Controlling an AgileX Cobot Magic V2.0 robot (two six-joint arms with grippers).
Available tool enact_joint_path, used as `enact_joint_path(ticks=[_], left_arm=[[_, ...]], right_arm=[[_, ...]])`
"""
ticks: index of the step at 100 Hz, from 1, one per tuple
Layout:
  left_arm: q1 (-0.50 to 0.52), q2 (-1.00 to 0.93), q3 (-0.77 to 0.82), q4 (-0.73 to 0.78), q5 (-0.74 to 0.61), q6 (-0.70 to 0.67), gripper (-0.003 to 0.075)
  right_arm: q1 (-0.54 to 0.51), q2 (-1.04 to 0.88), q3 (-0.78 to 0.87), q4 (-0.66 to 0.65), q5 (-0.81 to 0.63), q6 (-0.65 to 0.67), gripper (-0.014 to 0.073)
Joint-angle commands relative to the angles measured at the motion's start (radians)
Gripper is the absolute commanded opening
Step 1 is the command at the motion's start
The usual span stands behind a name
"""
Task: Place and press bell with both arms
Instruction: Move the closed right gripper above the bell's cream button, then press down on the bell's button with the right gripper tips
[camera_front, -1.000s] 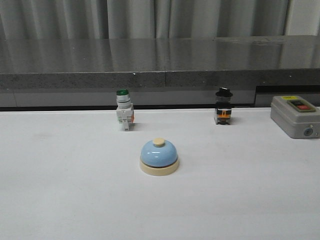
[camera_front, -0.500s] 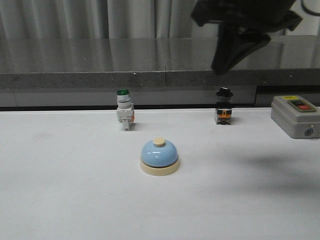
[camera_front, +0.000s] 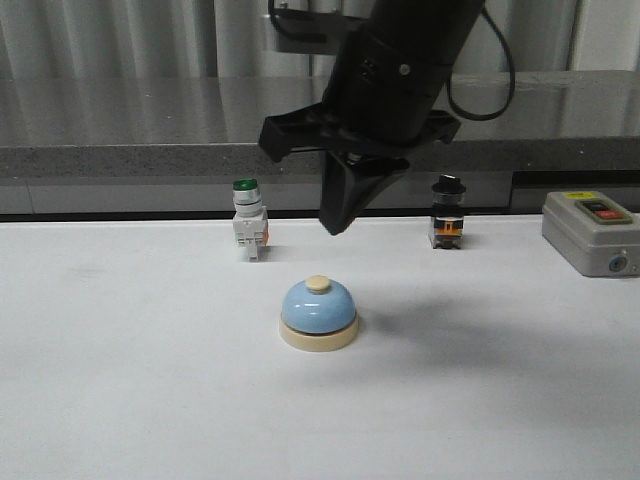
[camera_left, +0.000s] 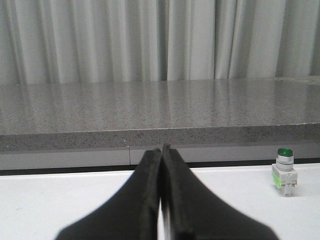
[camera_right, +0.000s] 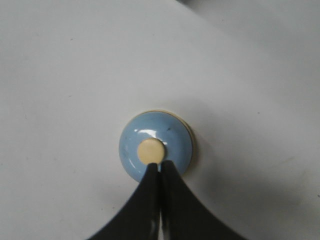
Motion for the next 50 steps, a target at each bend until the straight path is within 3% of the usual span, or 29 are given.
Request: enact_joint_path(ticks=[1,50], left_arm=[[0.001,-0.029,0.042,-0.007,-0.079,-0.011,-0.0020],[0.001,-0.029,0.042,-0.007,-0.079,-0.011,-0.0020]], right_arm=[[0.017,-0.022,-0.044,0.014,-0.028,-0.009,-0.0060],[0.030,0.043,-0.065,0.008,-0.030,-0.009,-0.0060]])
